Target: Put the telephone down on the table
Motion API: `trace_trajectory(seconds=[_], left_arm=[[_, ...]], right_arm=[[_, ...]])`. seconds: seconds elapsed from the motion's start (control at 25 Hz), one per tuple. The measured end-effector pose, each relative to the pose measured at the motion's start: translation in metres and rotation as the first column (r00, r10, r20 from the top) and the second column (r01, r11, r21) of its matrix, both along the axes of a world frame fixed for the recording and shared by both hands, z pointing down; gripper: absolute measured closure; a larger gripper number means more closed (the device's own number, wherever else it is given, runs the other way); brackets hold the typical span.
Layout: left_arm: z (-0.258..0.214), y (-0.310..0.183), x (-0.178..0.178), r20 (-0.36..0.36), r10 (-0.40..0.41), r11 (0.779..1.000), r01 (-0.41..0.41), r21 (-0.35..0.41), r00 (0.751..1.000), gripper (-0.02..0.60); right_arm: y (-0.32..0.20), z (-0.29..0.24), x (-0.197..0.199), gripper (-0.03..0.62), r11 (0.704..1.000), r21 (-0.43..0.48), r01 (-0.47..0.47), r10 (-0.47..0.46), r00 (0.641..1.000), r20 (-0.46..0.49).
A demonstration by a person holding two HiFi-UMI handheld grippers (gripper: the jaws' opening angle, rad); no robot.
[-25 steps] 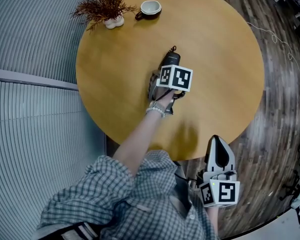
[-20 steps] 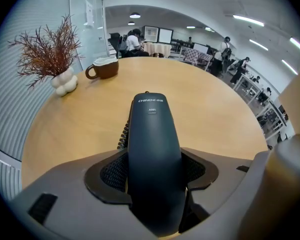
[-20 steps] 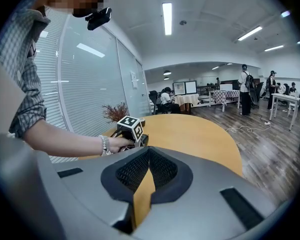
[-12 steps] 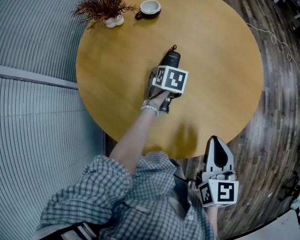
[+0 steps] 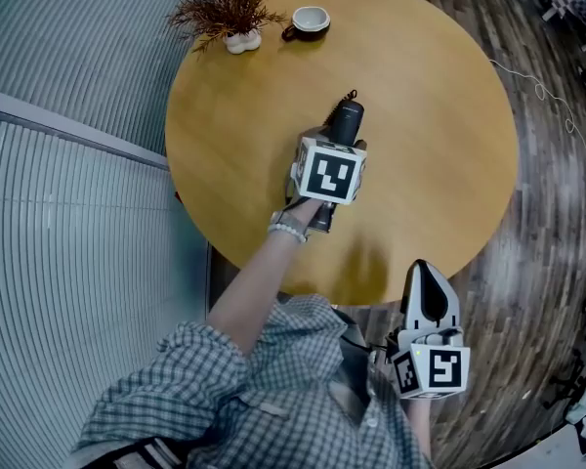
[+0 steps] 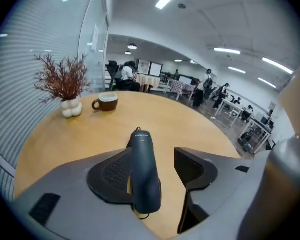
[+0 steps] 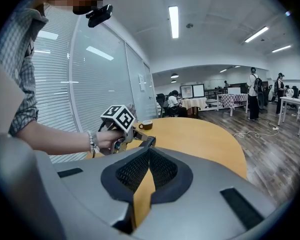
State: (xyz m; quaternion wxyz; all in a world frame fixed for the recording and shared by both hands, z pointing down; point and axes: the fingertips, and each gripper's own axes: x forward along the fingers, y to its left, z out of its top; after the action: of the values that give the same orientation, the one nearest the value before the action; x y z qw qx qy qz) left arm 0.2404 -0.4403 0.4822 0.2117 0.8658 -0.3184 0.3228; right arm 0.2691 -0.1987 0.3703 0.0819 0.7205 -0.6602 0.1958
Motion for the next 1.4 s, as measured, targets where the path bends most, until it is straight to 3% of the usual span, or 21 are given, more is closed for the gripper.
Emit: trace_trajectory(seconds=[0.16, 0.28, 0.48, 0.76, 0.96, 1.2, 1.4], left_arm=[[-0.036, 0.02, -0.013, -0.082, 0.003, 0.997, 0.003, 0.08, 0.997, 0.378], [-0.062, 0.037, -0.025, -0.136, -0.004, 0.992, 0.021, 0.127, 0.991, 0.475], [-0.104, 0.075, -0.048, -0.187, -0.01, 0.98, 0.047, 0.194, 0.982, 0.565], [-0.152, 0.114, -0.08, -0.235, 0.011, 0.957, 0.058, 0.283, 0.972, 0.574], [-0.163, 0.136, -0.105, -0.264, 0.009, 0.949, 0.074, 0.306, 0.965, 0.574], [-0.167, 0.174, -0.131, -0.303, 0.002, 0.965, 0.078, 0.252, 0.953, 0.574], [-0.177, 0.204, -0.151, -0.297, -0.018, 0.956, 0.103, 0.274, 0.955, 0.574]], right_arm=[[0.005, -0.002, -0.008, 0.586, 0.999, 0.03, 0.035, -0.035, 0.999, -0.011], [0.01, -0.008, -0.012, 0.586, 0.997, 0.051, 0.061, -0.06, 0.998, -0.019], [0.028, -0.025, -0.02, 0.586, 0.991, 0.092, 0.093, -0.09, 0.995, -0.034], [0.044, -0.05, -0.02, 0.586, 0.98, 0.157, 0.124, -0.116, 0.992, -0.057], [0.048, -0.06, -0.015, 0.586, 0.973, 0.191, 0.126, -0.114, 0.991, -0.077], [0.046, -0.068, -0.017, 0.586, 0.963, 0.22, 0.158, -0.138, 0.985, -0.104], [0.048, -0.072, -0.023, 0.586, 0.956, 0.227, 0.183, -0.16, 0.98, -0.115]])
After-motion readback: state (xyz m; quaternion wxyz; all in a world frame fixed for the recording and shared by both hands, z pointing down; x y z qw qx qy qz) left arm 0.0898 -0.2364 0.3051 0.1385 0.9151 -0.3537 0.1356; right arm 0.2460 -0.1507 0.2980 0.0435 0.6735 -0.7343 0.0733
